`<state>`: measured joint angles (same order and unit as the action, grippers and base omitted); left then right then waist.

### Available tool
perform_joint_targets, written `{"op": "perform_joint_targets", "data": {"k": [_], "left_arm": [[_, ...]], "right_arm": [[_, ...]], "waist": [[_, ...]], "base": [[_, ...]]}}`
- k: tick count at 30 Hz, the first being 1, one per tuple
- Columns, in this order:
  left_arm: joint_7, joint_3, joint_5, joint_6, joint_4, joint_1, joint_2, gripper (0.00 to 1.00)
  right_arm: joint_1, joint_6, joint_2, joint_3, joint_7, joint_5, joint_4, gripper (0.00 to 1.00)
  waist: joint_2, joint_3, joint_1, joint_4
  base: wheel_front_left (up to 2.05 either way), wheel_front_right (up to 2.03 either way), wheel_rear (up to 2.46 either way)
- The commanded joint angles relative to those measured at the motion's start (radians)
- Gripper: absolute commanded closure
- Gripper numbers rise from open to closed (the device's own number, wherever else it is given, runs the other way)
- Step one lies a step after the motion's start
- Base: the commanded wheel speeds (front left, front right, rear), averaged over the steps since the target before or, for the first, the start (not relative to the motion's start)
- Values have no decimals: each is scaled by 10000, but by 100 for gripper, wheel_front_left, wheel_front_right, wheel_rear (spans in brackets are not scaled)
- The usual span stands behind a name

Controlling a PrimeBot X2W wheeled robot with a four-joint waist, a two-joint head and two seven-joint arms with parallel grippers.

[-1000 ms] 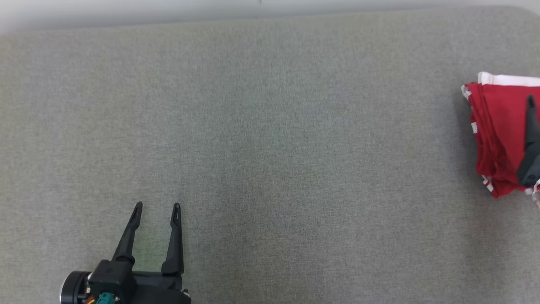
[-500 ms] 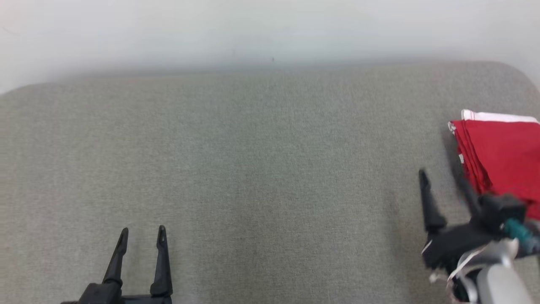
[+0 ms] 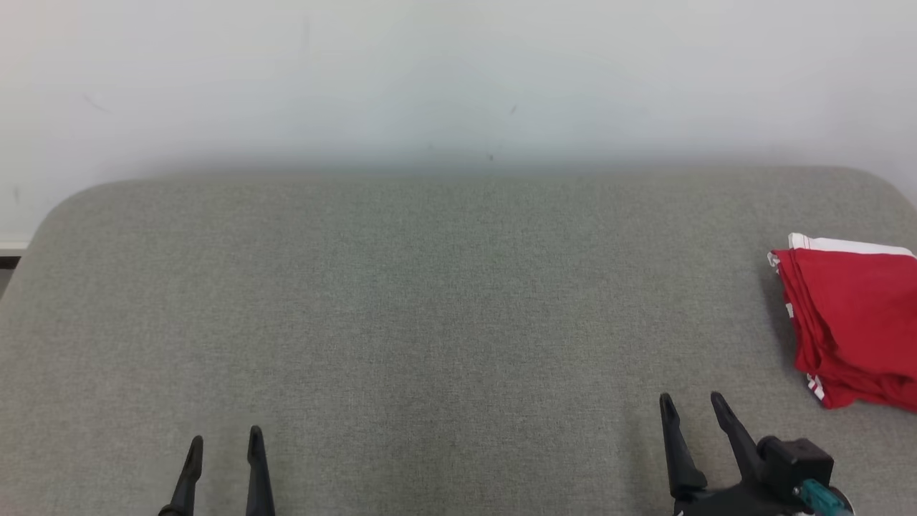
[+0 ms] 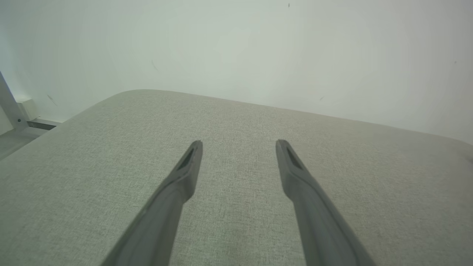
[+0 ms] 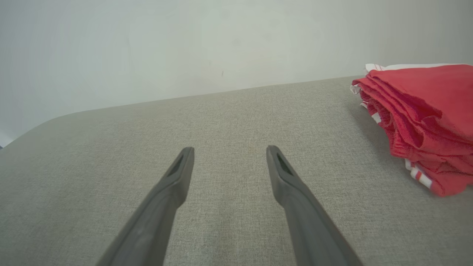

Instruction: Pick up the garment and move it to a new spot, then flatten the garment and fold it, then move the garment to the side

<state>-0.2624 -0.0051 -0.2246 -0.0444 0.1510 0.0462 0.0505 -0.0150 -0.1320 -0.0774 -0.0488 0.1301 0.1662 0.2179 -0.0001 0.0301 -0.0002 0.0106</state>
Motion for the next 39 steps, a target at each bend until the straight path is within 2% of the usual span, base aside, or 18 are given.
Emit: {"op": "perform_joint_targets", "data": {"k": [1, 4, 13, 20, 39], "left_arm": [[-26, 41, -290, 0, 82, 158, -1, 0], [-26, 169, -547, 104, 160, 281, -3, 0], [-26, 84, -494, -195, 514, 417, 0, 0], [-26, 28, -521, -6, 764, 446, -1, 0], [-26, 34, -490, 30, 636, 431, -3, 0]], "right_arm": [[241, 23, 141, -51, 137, -1, 42, 0], [377, 23, 241, -4, 252, 26, 91, 0], [497, 23, 293, 306, 466, 495, 422, 0], [523, 23, 291, 440, 572, 631, 628, 0], [437, 23, 292, 351, 503, 646, 605, 0]], "waist": [[1, -200, 2, 90], [1, -295, 2, 42], [1, -431, 2, -143], [1, -466, 2, -189], [1, -416, 2, -290]], "base": [[0, 0, 0], [0, 0, 0], [0, 0, 0], [0, 0, 0], [0, 0, 0]]}}
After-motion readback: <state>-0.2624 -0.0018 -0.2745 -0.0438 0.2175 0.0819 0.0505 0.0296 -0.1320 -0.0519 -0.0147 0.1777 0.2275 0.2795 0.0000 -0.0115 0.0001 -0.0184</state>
